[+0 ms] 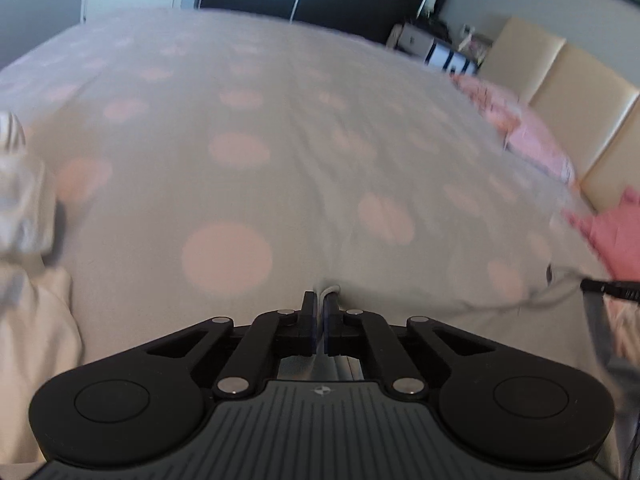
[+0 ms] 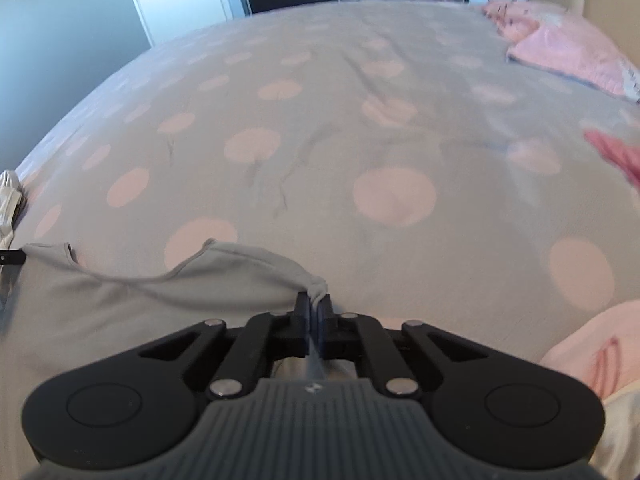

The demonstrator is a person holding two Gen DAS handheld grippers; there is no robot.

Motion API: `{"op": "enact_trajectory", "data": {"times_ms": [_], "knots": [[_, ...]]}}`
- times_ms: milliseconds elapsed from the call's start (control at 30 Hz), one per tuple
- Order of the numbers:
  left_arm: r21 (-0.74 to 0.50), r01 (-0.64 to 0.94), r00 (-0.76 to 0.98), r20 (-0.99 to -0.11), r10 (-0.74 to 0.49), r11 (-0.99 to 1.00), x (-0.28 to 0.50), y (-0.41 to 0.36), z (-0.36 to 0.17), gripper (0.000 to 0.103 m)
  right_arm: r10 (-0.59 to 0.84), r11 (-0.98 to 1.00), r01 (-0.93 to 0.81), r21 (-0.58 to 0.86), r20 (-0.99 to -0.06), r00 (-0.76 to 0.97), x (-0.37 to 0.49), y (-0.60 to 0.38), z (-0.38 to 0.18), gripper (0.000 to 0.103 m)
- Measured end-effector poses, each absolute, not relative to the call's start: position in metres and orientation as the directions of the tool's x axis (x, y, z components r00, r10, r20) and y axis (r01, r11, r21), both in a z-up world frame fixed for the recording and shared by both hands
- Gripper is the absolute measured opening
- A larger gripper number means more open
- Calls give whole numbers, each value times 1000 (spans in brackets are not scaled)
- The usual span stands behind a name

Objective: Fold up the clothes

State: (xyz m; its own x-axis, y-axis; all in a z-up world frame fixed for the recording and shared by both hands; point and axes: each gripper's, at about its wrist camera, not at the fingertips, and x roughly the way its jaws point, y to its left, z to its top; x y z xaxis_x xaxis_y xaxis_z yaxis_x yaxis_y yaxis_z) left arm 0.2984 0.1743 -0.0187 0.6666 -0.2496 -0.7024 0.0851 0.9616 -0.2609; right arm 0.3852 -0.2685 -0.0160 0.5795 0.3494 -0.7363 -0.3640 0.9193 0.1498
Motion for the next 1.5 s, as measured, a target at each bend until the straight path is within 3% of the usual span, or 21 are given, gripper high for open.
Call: {"op": "enact_trajectory", "data": {"times_ms": [200, 600, 733, 833, 867, 1033, 1233, 1500], "knots": [[-195, 78, 725, -662, -190, 978, 311, 158, 4, 1, 263, 930, -368, -16, -672, 693, 386, -258, 12, 4], [-53, 60, 560, -825, -78, 997, 338, 136, -61, 4, 157, 935, -342, -92, -759, 632, 410, -237, -34, 4], [-69, 78, 555, -826, -101, 995, 335, 140, -58, 17, 139, 938, -335, -88, -790, 597, 414, -237, -48, 16], [-96, 90, 572, -810, -131, 991, 332, 144, -52, 44, 157, 947, -317, -53, -784, 601, 415, -245, -45, 35], [-115, 95, 597, -788, -149, 989, 332, 144, -47, 46, 184, 949, -315, -21, -774, 605, 415, -249, -42, 39], [-154, 123, 600, -775, -197, 980, 344, 136, -43, 45, 271, 943, -328, 62, -716, 644, 414, -253, -23, 40], [-154, 200, 544, -804, -241, 968, 358, 113, -65, 45, 319, 914, -403, 49, -700, 639, 418, -228, -30, 39], [20, 291, 605, -779, -168, 956, 348, 86, -83, 46, 271, 883, -467, -57, -750, 603, 427, -203, -64, 40]]}}
